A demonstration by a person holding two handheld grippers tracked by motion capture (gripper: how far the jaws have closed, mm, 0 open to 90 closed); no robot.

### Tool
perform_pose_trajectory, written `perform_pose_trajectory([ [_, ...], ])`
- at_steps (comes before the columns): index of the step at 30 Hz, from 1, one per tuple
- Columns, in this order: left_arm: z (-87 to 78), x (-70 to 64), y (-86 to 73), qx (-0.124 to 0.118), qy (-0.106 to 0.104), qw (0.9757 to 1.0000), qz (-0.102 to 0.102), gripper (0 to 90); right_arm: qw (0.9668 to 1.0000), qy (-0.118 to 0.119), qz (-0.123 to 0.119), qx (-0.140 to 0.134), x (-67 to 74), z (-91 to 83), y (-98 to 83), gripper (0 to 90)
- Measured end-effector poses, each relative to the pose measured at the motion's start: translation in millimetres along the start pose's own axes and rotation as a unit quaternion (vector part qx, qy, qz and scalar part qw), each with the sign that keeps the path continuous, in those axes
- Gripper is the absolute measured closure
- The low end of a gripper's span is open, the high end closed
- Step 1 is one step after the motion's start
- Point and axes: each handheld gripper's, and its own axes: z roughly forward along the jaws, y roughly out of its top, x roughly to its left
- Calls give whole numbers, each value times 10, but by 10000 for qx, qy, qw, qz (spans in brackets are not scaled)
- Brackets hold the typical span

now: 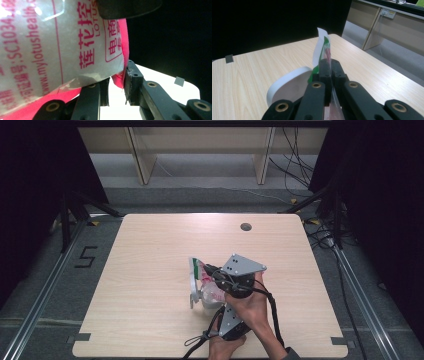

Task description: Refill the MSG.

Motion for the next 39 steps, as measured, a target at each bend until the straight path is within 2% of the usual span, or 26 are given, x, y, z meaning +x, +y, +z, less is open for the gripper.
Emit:
perform_pose_trajectory([
  [1, -9, -4, 4, 63, 44, 10000, 4, 756, 10000, 4, -1, 2, 4, -2, 1, 900],
  [5, -13, -5, 4, 58, 58, 10000, -1, 756, 10000, -26, -25, 46, 2, 4, -7, 900],
  [6, -96, 99, 35, 680, 197, 9948, 731, 756, 10000, -19, 3, -2, 14, 4, -2, 900],
  [7, -99, 101, 38, 686, 196, 9946, 750, 756, 10000, 24, -36, -43, 14, 5, 4, 900],
  [8, -75, 88, 23, 530, 132, 9966, 620, 756, 10000, -5, -11, 11, 25, -4, 8, 900],
  [9, 0, -1, -4, -12, 26, 10000, -9, 756, 10000, -28, -37, 14, 22, 6, 2, 900],
  [10, -5, -12, -1, 19, 53, 10000, -60, 756, 10000, -12, -62, 31, 16, 13, -4, 900],
  [11, -5, -10, -1, 17, 51, 10000, -51, 756, 10000, -49, -5, 37, 16, 21, -11, 900],
  [12, -95, 102, 31, 691, 193, 9947, 737, 756, 10000, -53, -29, 79, 12, 18, -12, 900],
  [13, -76, 87, 21, 548, 145, 9965, 620, 756, 10000, -3, -44, -6, 18, 11, -6, 900],
  [14, -1, 1, -4, -5, 28, 10000, 6, 756, 10000, -46, -8, -5, 20, 5, -3, 900],
  [15, -7, -9, 1, 37, 47, 10000, -35, 756, 10000, -56, 35, 10, 23, 5, -5, 900],
  [16, -5, -10, 1, 22, 49, 10000, -48, 756, 10000, -54, 68, 36, 23, 8, -9, 900],
  [17, -95, 104, 31, 699, 194, 9946, 741, 756, 10000, -13, -43, 27, 10, 13, -7, 900],
  [27, -93, 104, 30, 700, 193, 9946, 742, 756, 10000, -67, -37, -19, 15, 9, -4, 900],
  [28, -11, 3, 0, 81, 61, 9999, 32, 756, 10000, -27, -16, -1, 19, 10, -4, 900],
  [29, -3, -2, -2, 44, 60, 10000, -9, 756, 10000, -73, -27, -21, 15, 10, -5, 900],
  [33, -2, -1, -7, 75, 54, 10000, 5, 754, 10000, -44, 12, -8, -8, -2, -10, 900],
  [34, -37, 47, 1, 376, 96, 9987, 341, 754, 10000, -86, -4, -9, -13, -4, -10, 900],
  [35, -47, 62, 3, 463, 116, 9979, 431, 754, 10000, -6, 19, -22, -12, -7, -9, 900],
  [39, -40, 59, -5, 464, 108, 9981, 387, 751, 9999, -128, -3, -55, -34, -25, -9, 900],
])
